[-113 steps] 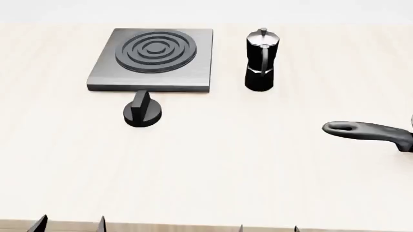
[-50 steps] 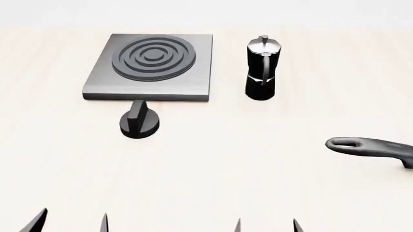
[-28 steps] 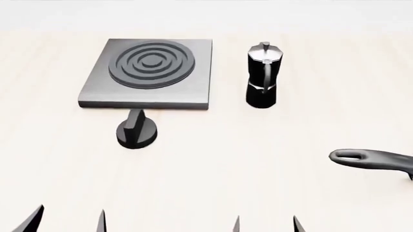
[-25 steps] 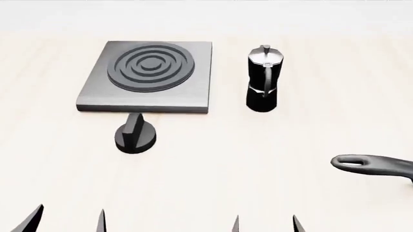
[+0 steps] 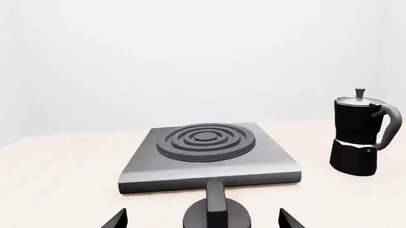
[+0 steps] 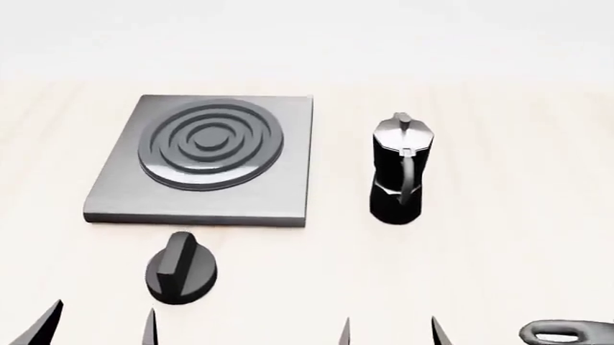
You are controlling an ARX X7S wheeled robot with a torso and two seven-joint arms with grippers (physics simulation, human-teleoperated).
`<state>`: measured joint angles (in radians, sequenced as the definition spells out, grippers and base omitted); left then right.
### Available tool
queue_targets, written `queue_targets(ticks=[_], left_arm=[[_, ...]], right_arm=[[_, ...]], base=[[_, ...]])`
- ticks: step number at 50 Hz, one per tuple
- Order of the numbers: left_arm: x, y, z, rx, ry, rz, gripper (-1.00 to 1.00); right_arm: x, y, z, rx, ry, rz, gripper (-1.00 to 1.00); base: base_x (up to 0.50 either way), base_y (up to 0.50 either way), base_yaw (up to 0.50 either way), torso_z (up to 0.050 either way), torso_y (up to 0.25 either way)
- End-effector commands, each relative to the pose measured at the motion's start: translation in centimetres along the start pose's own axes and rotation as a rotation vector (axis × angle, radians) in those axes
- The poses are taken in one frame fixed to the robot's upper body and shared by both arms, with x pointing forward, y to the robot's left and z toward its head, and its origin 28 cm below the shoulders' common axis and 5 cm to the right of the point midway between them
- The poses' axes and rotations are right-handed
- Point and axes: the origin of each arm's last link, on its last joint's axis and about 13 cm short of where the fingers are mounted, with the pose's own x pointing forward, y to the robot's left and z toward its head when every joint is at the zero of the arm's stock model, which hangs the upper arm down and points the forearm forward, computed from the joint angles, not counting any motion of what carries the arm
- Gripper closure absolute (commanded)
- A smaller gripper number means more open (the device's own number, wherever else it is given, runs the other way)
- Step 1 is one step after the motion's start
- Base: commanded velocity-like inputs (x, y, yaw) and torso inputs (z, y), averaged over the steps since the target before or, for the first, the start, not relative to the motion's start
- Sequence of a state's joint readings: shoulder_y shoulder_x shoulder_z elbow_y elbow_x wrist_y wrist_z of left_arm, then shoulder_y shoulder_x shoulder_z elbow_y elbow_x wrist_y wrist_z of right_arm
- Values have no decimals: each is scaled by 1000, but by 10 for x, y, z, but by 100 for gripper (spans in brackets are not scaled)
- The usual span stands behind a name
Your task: Put the moka pot on the stove.
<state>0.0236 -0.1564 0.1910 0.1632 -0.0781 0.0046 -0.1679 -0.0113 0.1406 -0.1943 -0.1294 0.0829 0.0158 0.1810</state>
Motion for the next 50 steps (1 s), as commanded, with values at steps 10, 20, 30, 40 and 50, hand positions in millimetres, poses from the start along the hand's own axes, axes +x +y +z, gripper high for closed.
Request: queue_targets(ticks=[10, 20, 30, 40, 50], left_arm=[[-1, 0, 1, 2, -5, -2, -100], [-1, -1, 2, 3, -5, -3, -100], [-1, -1, 2, 4, -7, -5, -100], [-1, -1, 2, 6, -6, -6, -100], [-1, -1, 2, 4, -6, -4, -100]], right_arm=[[-1, -1, -4, 32, 11, -6, -100], [-1, -2, -7, 42, 17, -7, -100], [-2, 0, -1, 32, -5, 4, -100], [-2, 0, -2, 27, 1, 0, -100], [-3, -1, 1, 11, -21, -4, -100]], base=[[373, 0, 0, 0, 0], [261, 0, 0, 0, 0], [268, 0, 0, 0, 0], [319, 0, 0, 0, 0], [199, 0, 0, 0, 0]])
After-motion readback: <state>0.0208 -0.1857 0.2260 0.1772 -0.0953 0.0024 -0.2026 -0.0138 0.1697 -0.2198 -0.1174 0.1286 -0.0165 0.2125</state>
